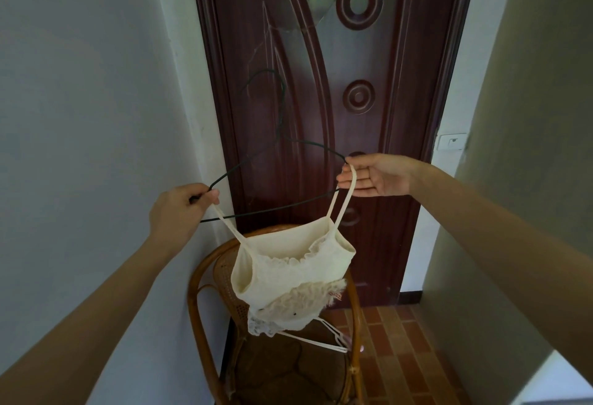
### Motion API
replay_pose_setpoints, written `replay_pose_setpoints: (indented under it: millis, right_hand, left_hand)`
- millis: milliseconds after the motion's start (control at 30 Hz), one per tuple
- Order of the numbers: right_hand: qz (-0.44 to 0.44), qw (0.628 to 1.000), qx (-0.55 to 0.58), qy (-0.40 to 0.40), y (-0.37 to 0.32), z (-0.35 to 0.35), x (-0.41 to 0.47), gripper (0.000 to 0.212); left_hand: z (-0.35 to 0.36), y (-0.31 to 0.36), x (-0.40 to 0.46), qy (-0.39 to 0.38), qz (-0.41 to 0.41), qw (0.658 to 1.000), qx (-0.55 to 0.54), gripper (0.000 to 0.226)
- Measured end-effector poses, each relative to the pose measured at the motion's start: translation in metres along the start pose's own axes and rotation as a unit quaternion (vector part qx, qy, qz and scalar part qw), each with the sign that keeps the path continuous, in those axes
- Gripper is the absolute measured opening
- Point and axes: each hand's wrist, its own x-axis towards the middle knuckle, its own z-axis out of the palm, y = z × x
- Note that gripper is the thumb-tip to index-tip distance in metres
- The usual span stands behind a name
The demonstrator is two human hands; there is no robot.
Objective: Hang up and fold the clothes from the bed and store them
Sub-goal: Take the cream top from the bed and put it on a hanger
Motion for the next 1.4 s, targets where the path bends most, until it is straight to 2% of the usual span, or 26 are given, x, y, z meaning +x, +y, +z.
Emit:
replay_pose_setpoints:
  millis: [100,167,267,333,367,433,500,533,667,867,1067,1267,1400]
  right_hand:
    - [0.015,0.999,-0.047,-0.012,0.005,-0.004,0.0,0.029]
    - [0.014,0.997,-0.075,0.017,0.007,-0.007,0.0,0.03]
    - [-0.072,0.973,-0.11,0.187,0.008,-0.007,0.006,0.016]
    - [-0.168,0.929,-0.155,0.292,0.006,-0.005,0.012,0.018]
    - [-0.206,0.909,-0.188,0.309,0.005,-0.005,0.015,0.02]
    - [-0.239,0.897,-0.253,0.273,0.004,-0.003,0.016,0.021]
    - [-0.23,0.905,-0.299,0.195,0.007,0.001,0.013,0.022]
    - [-0.227,0.898,-0.333,0.177,0.008,0.004,0.011,0.019]
    - [-0.259,0.827,-0.437,0.241,0.016,0.006,0.005,0.017]
    - [-0.21,0.804,-0.457,0.316,0.033,-0.011,-0.009,0.016]
    - [-0.16,0.782,-0.446,0.404,0.06,-0.028,-0.041,0.018]
    - [-0.106,0.757,-0.427,0.483,0.094,-0.051,-0.092,0.017]
    - [-0.107,0.727,-0.405,0.544,0.104,-0.075,-0.135,0.015]
  left_hand:
    - [0.0,-0.001,0.002,0.007,-0.012,1.0,0.003,0.023]
    - [-0.001,-0.003,0.004,0.008,-0.016,1.0,0.009,0.024]
    - [0.001,-0.005,0.006,0.005,-0.019,1.0,0.014,0.024]
    - [0.003,-0.005,0.008,0.003,-0.018,1.0,0.01,0.024]
    - [0.004,-0.005,0.009,0.001,-0.016,1.0,0.009,0.024]
    - [0.006,-0.004,0.011,-0.004,-0.01,1.0,0.006,0.025]
    - [0.009,-0.002,0.014,-0.009,-0.002,1.0,-0.002,0.025]
    - [0.01,-0.002,0.016,-0.011,0.001,1.0,-0.005,0.025]
    - [0.018,-0.002,0.026,-0.031,0.023,0.999,-0.022,0.025]
    - [0.04,-0.002,0.05,-0.099,0.083,0.99,-0.053,0.024]
    - [0.079,0.017,0.076,-0.149,0.156,0.976,-0.035,0.028]
    - [0.123,0.061,0.077,-0.213,0.232,0.949,-0.027,0.022]
    - [0.151,0.106,0.073,-0.218,0.28,0.934,-0.036,0.02]
